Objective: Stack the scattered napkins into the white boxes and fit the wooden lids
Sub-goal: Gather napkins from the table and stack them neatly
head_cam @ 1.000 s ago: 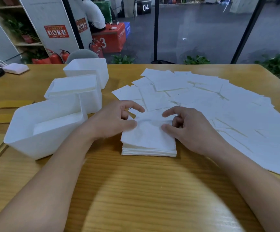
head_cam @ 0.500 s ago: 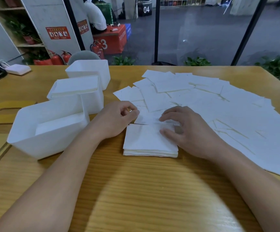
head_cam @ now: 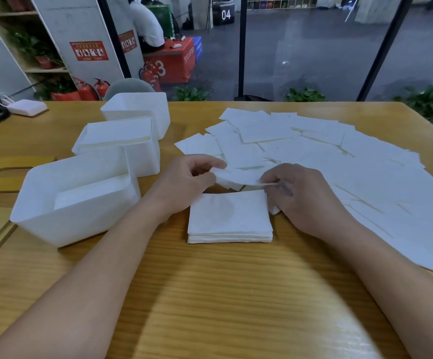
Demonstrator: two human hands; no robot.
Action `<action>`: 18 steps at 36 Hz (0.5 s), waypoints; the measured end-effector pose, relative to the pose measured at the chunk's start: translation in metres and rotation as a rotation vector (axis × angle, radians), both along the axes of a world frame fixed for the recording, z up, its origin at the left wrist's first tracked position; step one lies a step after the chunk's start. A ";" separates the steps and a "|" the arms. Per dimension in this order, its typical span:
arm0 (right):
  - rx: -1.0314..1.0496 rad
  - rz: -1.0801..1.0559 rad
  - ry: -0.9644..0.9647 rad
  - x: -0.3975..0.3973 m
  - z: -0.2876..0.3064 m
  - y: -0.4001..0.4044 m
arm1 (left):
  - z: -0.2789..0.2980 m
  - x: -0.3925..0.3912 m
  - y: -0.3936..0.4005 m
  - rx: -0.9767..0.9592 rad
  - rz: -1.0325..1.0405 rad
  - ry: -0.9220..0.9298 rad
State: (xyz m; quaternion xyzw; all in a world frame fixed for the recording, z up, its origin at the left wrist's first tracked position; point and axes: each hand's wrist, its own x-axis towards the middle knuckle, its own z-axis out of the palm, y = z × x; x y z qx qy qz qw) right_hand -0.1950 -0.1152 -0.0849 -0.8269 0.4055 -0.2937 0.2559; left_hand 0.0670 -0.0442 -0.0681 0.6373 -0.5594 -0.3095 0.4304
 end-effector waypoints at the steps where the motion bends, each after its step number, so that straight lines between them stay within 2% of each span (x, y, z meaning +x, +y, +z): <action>1: 0.007 -0.013 -0.047 0.000 0.001 0.000 | 0.000 0.001 0.001 -0.009 -0.020 0.012; 6: -0.050 -0.064 -0.188 0.002 0.007 0.003 | -0.003 0.000 -0.003 -0.130 0.025 -0.185; 8: -0.071 -0.073 -0.247 0.003 0.009 0.007 | -0.002 -0.002 -0.005 -0.195 0.060 -0.211; 13: -0.087 -0.101 -0.376 0.005 0.018 0.015 | 0.010 0.002 -0.002 -0.380 0.087 -0.112; 18: -0.003 -0.078 -0.536 0.009 0.023 0.018 | 0.015 0.002 0.001 -0.366 -0.007 -0.017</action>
